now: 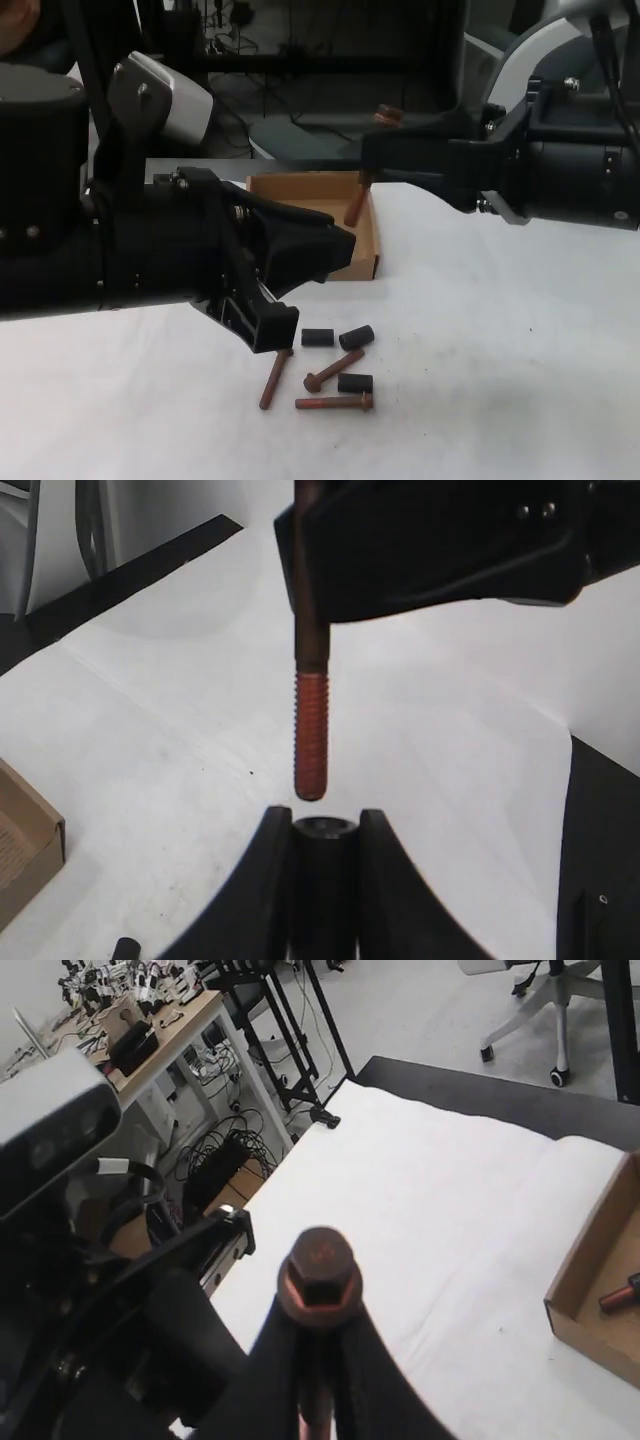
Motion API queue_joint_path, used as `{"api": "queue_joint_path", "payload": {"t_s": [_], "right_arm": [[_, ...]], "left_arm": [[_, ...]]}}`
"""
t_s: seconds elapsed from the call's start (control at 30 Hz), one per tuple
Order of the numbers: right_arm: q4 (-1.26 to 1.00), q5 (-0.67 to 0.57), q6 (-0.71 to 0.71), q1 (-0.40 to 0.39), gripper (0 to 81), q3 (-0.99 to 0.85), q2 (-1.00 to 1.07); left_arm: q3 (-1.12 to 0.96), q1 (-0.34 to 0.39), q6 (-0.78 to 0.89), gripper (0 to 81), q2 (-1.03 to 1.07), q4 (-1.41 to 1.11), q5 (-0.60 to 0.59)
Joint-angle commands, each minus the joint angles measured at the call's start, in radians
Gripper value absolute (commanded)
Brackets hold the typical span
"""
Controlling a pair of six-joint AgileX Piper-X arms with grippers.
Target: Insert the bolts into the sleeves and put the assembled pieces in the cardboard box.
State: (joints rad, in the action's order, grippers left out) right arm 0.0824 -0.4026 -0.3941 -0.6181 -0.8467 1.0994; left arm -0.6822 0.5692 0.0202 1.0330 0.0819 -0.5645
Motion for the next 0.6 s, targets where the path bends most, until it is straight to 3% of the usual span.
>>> {"api": "queue_joint_path", "payload": {"t_s": [0.0,0.57], "right_arm": [[-0.021,-0.006,-0.005,0.002,0.6,-0.019,-0.002],[-0.019,-0.029,-0.003,-0.018,0.6,-0.024,-0.002]], "left_arm": [[-0.012,0.002,0.002,1.7,0.000,-0.019,0.002],[-0.012,0.002,0.002,1.7,0.000,-0.019,0.002]]}}
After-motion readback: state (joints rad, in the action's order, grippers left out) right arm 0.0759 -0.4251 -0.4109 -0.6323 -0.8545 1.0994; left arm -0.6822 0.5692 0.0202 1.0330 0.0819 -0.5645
